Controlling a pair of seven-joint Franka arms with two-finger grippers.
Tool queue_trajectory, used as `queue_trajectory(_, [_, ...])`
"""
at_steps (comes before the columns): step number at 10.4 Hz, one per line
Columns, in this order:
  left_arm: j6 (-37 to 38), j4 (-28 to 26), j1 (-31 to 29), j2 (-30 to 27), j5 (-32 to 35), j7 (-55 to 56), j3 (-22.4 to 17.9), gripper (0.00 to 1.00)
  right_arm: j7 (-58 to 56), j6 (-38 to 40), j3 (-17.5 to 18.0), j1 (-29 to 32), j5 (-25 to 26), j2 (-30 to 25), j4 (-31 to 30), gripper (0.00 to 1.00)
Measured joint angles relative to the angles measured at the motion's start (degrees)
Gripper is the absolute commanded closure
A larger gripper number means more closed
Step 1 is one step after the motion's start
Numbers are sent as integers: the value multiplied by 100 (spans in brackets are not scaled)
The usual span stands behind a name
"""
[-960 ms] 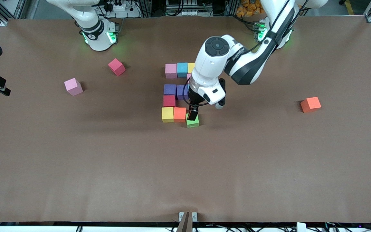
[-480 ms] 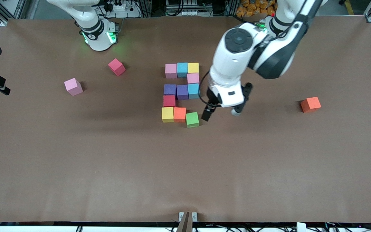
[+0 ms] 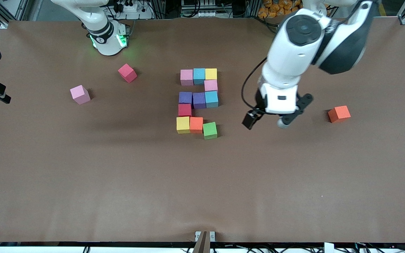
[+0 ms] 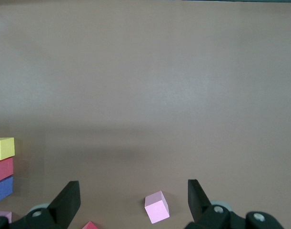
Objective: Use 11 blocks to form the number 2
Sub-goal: 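Open the left gripper and lift it away from the green cube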
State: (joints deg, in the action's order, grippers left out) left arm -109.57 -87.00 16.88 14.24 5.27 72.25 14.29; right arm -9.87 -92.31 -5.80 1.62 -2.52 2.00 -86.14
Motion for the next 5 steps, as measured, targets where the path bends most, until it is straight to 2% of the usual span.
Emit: queue_trajectory(5, [471, 1, -750, -401, 0, -1355, -9, 0, 0, -2, 1, 0, 122, 1, -2, 0])
